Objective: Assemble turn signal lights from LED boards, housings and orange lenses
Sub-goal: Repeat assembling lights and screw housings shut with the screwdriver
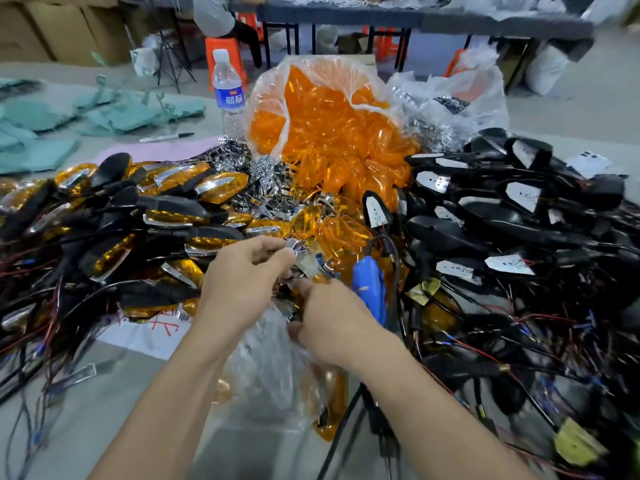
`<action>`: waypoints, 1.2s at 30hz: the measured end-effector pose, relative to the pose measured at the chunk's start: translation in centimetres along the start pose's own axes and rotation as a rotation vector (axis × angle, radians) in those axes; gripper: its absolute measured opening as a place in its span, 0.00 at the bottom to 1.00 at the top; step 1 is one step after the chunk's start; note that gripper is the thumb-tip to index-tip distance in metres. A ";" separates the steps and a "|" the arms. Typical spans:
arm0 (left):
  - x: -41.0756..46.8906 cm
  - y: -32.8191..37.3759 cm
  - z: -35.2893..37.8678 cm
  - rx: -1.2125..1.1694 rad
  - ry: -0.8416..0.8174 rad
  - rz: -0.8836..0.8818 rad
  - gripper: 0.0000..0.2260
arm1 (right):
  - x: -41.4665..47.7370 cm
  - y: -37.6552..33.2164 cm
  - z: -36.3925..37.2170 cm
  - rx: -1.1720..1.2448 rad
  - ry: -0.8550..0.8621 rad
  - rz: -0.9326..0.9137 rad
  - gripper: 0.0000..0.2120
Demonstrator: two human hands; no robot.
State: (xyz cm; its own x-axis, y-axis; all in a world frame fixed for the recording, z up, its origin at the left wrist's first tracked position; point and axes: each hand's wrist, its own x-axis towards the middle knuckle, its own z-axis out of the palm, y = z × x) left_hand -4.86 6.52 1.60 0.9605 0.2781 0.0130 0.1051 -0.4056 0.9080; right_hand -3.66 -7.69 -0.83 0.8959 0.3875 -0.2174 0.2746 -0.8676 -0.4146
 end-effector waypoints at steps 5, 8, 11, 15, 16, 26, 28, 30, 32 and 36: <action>-0.2 -0.6 0.1 -0.116 -0.088 0.011 0.07 | 0.1 0.6 0.4 0.191 0.235 0.051 0.17; -0.2 -0.9 0.4 -0.172 -0.075 -0.012 0.11 | -1.1 1.6 -0.2 0.495 0.520 0.126 0.13; 0.1 -0.4 0.9 -0.305 -0.070 -0.086 0.11 | -2.4 2.4 -1.1 0.644 0.697 0.133 0.09; -0.1 0.5 2.5 -0.467 -0.145 -0.135 0.07 | -3.6 2.9 -1.7 0.710 0.732 0.131 0.09; -0.4 0.7 3.2 -0.458 -0.189 -0.124 0.08 | -3.7 2.7 -1.6 0.669 0.743 0.129 0.09; -1.5 0.2 4.2 -0.225 -0.273 0.075 0.09 | -3.4 2.2 -1.5 1.113 0.505 0.211 0.08; -1.6 -0.1 3.9 -0.086 -0.288 0.122 0.11 | -3.3 1.9 -1.2 0.978 0.568 0.231 0.06; -1.5 -0.4 3.3 -0.033 -0.255 0.134 0.18 | -3.3 1.4 -0.9 0.864 0.616 0.205 0.07; -1.5 -0.7 2.6 -0.137 -0.237 0.073 0.28 | -3.4 1.3 -0.8 0.807 0.673 0.203 0.05; -1.6 -1.8 1.8 -0.268 -0.163 -0.017 0.30 | -3.5 1.6 -1.5 1.160 0.670 0.363 0.05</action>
State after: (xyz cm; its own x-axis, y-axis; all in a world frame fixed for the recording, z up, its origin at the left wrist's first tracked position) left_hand -6.16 5.25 -0.76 0.9901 0.1309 -0.0510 0.0709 -0.1522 0.9858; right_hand -5.82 -10.90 0.57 0.9396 -0.3098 -0.1457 -0.1554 -0.0067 -0.9878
